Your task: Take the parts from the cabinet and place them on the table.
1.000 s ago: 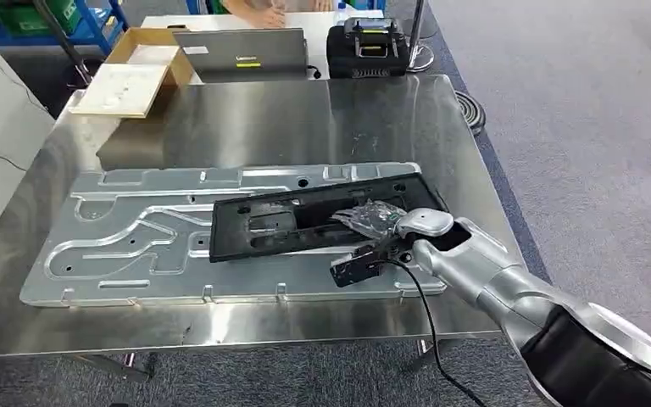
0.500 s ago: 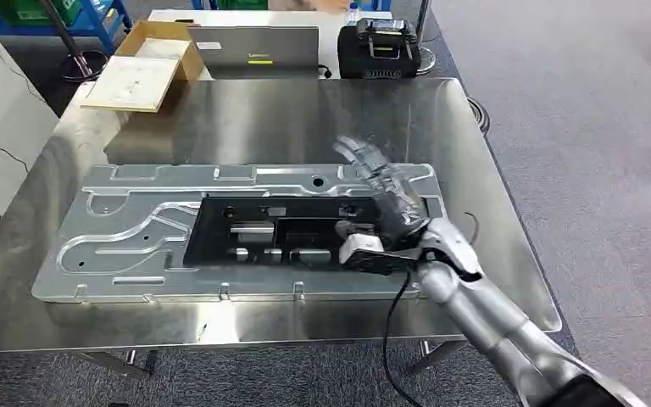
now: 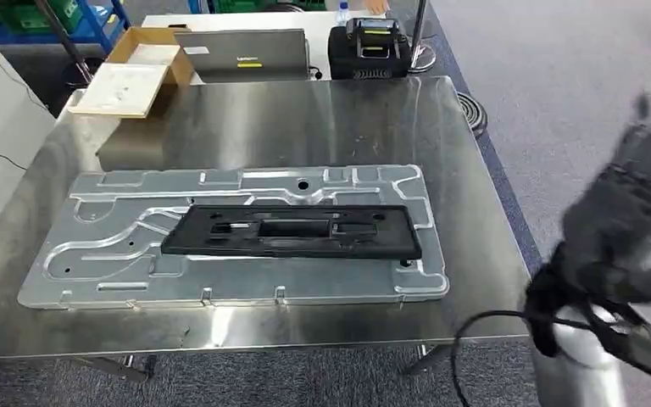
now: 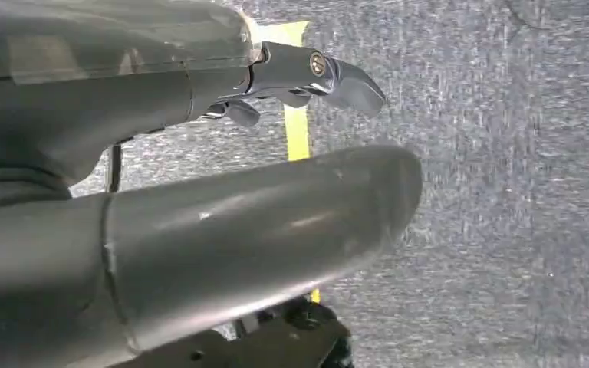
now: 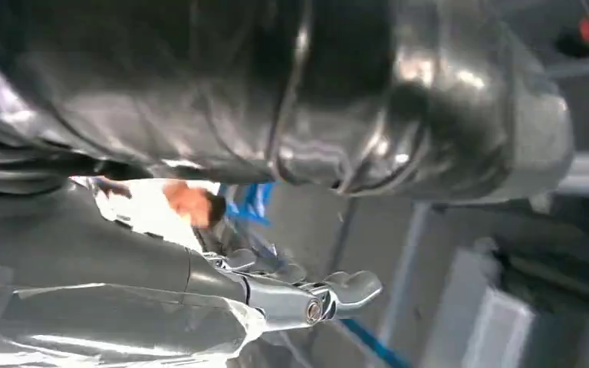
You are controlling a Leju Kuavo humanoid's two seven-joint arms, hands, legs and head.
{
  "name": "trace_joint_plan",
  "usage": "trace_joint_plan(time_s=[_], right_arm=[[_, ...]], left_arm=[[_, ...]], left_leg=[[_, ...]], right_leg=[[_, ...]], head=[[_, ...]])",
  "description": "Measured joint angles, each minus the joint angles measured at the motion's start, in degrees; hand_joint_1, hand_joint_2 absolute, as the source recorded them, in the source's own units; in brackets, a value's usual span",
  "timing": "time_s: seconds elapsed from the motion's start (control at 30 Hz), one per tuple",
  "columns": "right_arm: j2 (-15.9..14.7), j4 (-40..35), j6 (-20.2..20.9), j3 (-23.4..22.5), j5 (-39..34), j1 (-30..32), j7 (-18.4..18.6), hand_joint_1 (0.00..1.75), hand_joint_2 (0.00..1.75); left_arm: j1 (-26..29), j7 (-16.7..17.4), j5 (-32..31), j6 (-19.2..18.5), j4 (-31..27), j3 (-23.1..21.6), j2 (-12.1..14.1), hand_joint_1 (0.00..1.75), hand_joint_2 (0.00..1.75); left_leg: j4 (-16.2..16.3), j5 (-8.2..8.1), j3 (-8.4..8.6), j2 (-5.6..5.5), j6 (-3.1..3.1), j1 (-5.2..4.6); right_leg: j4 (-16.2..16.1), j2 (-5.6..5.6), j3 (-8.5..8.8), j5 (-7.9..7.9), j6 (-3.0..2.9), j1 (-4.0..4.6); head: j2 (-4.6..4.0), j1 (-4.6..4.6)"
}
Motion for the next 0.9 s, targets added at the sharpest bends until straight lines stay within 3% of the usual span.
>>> trace_joint_plan(time_s=[0.07,0.1,0.13,0.23,0.3,0.33,0.37,0.4,0.43,0.47,0.5,0.53,0.57,0.63,0.67,0.73,0.8,0.83,0.9], right_arm=[[0.97,-4.01,1.01,-5.28,-0.31,3.85,-0.26,0.00,0.00],[1.58,-5.54,1.79,-7.64,-0.22,5.62,-0.31,0.00,0.00],[2.10,-6.83,2.38,-9.73,0.02,6.96,-0.31,0.00,0.00],[2.11,-6.85,2.38,-9.76,0.02,7.07,-0.31,0.00,0.00],[2.97,-8.28,2.90,-12.29,0.35,8.72,-0.39,0.00,0.00],[3.35,-9.16,3.08,-13.84,0.52,9.71,-0.42,0.00,0.00],[3.85,-10.84,3.19,-16.18,0.57,11.40,-0.42,0.00,0.00],[4.49,-12.63,3.23,-18.76,0.46,13.05,-0.40,0.00,0.00],[4.77,-13.02,3.23,-19.62,0.48,13.60,-0.40,0.00,0.00],[4.99,-13.38,3.21,-20.31,0.46,14.14,-0.40,0.00,0.00],[5.21,-13.60,3.26,-20.81,0.46,14.58,-0.42,0.00,0.00],[5.45,-13.73,3.28,-21.29,0.48,15.04,-0.40,0.00,0.00],[5.75,-13.73,3.28,-21.68,0.50,15.67,-0.40,0.00,0.00],[7.02,-13.75,3.28,-23.16,0.70,18.47,-0.33,0.00,0.00],[7.56,-13.75,3.60,-23.88,0.35,19.75,-0.31,0.00,0.00],[9.48,-13.62,4.65,-26.35,-0.33,22.79,-0.26,0.00,0.00],[11.86,-12.78,5.73,-28.99,-0.57,24.96,-0.24,0.00,0.00],[12.93,-12.21,6.74,-30.12,-0.46,25.74,-0.26,0.00,0.00],[15.97,-8.09,7.91,-33.82,4.72,26.35,0.90,0.00,0.00]], left_arm=[[0.11,-0.35,0.35,0.09,0.00,0.35,0.02,0.00,0.00],[0.22,-0.40,0.37,0.09,0.00,0.48,0.00,0.00,0.00],[0.40,-0.53,0.42,0.11,0.00,0.68,0.00,0.00,0.00],[0.41,-0.53,0.42,0.11,0.00,0.68,0.00,0.00,0.00],[0.74,-0.55,0.44,0.13,0.00,0.92,0.00,0.00,0.00],[1.00,-0.55,0.46,0.13,0.00,1.09,0.00,0.00,0.00],[1.05,-0.64,0.55,0.13,0.00,1.25,-0.02,0.00,0.00],[0.81,-0.68,0.59,0.13,0.00,1.29,-0.02,0.00,0.00],[0.84,-0.68,0.62,0.13,0.00,1.29,-0.02,0.00,0.00],[0.87,-0.68,0.66,0.13,0.00,1.31,-0.02,0.00,0.00],[0.88,-0.66,0.72,0.15,0.00,1.33,-0.02,0.00,0.00],[0.85,-0.66,0.81,0.24,0.00,1.42,-0.02,0.00,0.00],[0.82,-0.66,0.92,0.44,0.00,1.55,-0.02,0.00,0.00],[0.78,-0.70,1.07,0.98,0.00,1.75,-0.09,0.00,0.00],[0.85,-0.70,1.29,1.09,0.00,1.79,-0.37,0.00,0.00],[0.91,-0.66,1.86,1.51,0.00,2.23,-0.43,0.00,0.00],[1.06,-0.64,2.15,1.68,0.00,2.71,-0.57,0.00,0.00],[1.07,-0.57,2.28,1.90,0.00,2.82,-0.57,0.00,0.00],[1.20,-0.07,3.31,2.43,0.00,3.28,-0.61,0.00,0.00]], left_leg=[[-11.09,4.29,5.72,-0.04,0.18,0.10],[-12.18,3.29,6.34,-0.15,0.41,-0.15],[-12.12,3.55,6.17,-0.22,0.89,-0.27],[-12.09,3.54,6.16,-0.23,0.92,-0.27],[-11.92,3.46,6.05,-0.21,1.17,-0.27],[-11.80,3.43,6.06,-0.18,1.45,-0.47],[-12.33,4.00,6.17,0.00,2.45,-0.21],[-12.34,4.19,5.97,0.12,3.14,-0.30],[-12.25,4.33,5.82,0.23,3.32,-0.40],[-12.20,4.35,5.66,0.28,3.35,-0.49],[-12.11,4.45,5.59,0.32,3.37,-0.56],[-12.06,4.45,5.55,0.31,3.37,-0.59],[-12.01,4.46,5.57,0.30,3.36,-0.62],[-12.01,4.52,5.70,0.08,3.24,-0.68],[-11.93,4.54,5.58,0.05,3.02,-0.80],[-11.85,4.73,5.28,-0.06,2.30,-0.70],[-12.35,5.21,5.39,-0.07,1.42,-0.66],[-11.80,4.31,5.26,0.07,1.16,-0.67],[-6.95,-0.51,3.41,0.10,1.03,-0.61]], right_leg=[[0.80,-0.01,0.05,-0.57,0.72,-0.05],[1.29,0.03,-0.22,-0.89,1.17,0.42],[1.39,0.07,-0.26,-0.92,1.27,0.38],[1.38,0.07,-0.26,-0.91,1.27,0.38],[1.39,0.09,-0.26,-0.84,1.48,0.44],[1.32,0.17,-0.24,-0.75,1.69,0.27],[1.62,0.32,-0.36,-1.14,2.30,-0.04],[8.89,0.33,-3.36,-6.23,2.82,-0.23],[14.31,0.31,-5.82,-8.88,3.01,-0.28],[18.49,0.31,-7.72,-10.50,3.10,-0.29],[20.06,0.31,-8.33,-10.61,3.09,-0.29],[18.94,0.31,-7.59,-9.50,2.99,-0.28],[15.55,0.31,-5.63,-7.43,2.79,-0.25],[3.90,0.32,0.87,-2.54,1.75,0.01],[1.25,0.30,1.93,-3.02,1.36,0.44],[1.44,0.26,1.56,-2.44,1.25,0.69],[0.98,0.30,1.44,-1.85,0.62,0.76],[0.22,0.08,1.41,-1.13,0.30,-0.14],[-0.02,-0.03,0.76,-0.50,-0.42,-0.05]], head=[[0.00,0.00],[0.00,0.00],[0.00,0.07],[0.00,0.07],[0.00,0.04],[0.00,0.02],[0.00,0.02],[0.00,0.04],[0.00,0.02],[0.00,0.04],[0.00,0.02],[0.00,0.04],[0.00,0.04],[0.00,0.04],[0.00,0.04],[0.00,0.02],[0.00,0.02],[0.00,0.02],[0.00,0.00]])
